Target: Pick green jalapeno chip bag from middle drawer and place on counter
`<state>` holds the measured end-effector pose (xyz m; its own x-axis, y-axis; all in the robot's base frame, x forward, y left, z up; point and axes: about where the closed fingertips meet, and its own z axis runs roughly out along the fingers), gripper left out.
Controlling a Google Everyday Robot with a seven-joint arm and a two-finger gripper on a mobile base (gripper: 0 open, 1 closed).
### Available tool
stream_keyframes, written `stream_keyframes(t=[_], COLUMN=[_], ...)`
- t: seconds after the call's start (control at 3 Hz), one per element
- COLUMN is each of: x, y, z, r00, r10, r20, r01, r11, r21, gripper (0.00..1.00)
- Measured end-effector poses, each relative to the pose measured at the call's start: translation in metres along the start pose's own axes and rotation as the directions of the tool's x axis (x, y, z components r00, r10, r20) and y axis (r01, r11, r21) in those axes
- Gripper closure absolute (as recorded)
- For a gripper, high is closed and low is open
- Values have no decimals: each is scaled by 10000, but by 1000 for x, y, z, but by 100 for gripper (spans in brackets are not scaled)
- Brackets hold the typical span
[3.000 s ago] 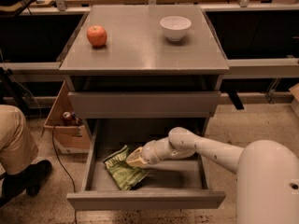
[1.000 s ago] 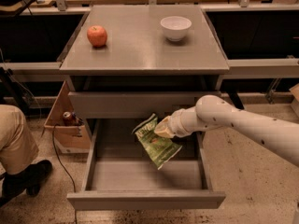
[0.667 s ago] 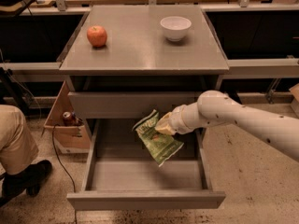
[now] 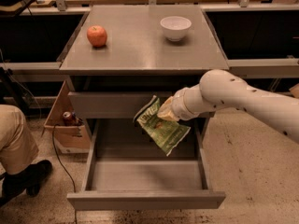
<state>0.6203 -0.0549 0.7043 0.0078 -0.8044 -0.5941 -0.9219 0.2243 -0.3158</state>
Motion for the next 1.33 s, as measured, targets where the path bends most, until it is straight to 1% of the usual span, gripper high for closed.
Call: stream_keyframes(t=[0.33, 0.67, 1.0, 1.33], x=[-26, -57, -80, -80], y=[-14, -33, -58, -58], z=[-31, -62, -100, -100], r00=[9956, 9799, 9715, 9715], r10=[-744, -1573, -1860, -1860], r20=[-569, -1229, -1468, -1468], r01=[766, 1678, 2078, 2078], r11=[9963, 9825, 9666, 9666], r21=[377, 803, 1502, 1502], gripper=[100, 100, 100, 100])
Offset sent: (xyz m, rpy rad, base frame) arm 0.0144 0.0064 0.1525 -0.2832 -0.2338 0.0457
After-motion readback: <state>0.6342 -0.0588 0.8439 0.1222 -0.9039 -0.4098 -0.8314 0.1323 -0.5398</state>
